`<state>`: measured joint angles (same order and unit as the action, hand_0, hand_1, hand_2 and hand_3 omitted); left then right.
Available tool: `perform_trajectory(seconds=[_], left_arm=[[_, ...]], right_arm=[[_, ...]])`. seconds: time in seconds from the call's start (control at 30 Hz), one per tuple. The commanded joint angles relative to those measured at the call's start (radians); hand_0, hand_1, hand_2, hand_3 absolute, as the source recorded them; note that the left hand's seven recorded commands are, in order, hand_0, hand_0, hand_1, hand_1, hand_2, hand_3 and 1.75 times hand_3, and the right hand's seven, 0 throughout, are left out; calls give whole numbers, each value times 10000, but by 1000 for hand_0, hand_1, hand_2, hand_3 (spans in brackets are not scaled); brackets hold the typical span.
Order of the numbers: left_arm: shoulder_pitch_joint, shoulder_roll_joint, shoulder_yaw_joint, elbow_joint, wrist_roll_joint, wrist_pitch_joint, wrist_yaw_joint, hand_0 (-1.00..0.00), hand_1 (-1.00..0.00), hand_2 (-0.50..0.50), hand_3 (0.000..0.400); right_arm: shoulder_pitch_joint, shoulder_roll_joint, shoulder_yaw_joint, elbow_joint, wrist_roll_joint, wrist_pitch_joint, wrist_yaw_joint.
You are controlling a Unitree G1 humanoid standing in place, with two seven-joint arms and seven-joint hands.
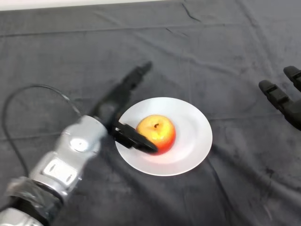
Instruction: Move the apple to the plate
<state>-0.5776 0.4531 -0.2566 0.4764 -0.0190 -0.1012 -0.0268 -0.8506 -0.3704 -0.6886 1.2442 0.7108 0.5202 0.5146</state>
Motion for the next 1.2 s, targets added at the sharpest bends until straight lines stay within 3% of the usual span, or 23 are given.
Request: perform_trajectory(seconds=[0.03, 0.47, 0.8, 1.2], left_arm=[[287, 641, 467, -560, -213, -264, 112, 0, 0, 0, 0], [1084, 1976, 3598, 554, -827, -1406, 1260, 0, 0, 0, 0], [1553, 2265, 5893, 3106, -1213, -3327, 2824, 0, 0, 0, 0], [1621, 2862, 7939, 5380, -2173, -4228, 3675, 0, 0, 0, 0]], right_arm=[[-201, -194, -170, -404, 14, 7, -32], [-201, -195, -168, -406, 14, 6, -34], [-218, -211, -172, -372, 16, 10, -24], [-253, -244, -186, -292, 20, 16, 1]])
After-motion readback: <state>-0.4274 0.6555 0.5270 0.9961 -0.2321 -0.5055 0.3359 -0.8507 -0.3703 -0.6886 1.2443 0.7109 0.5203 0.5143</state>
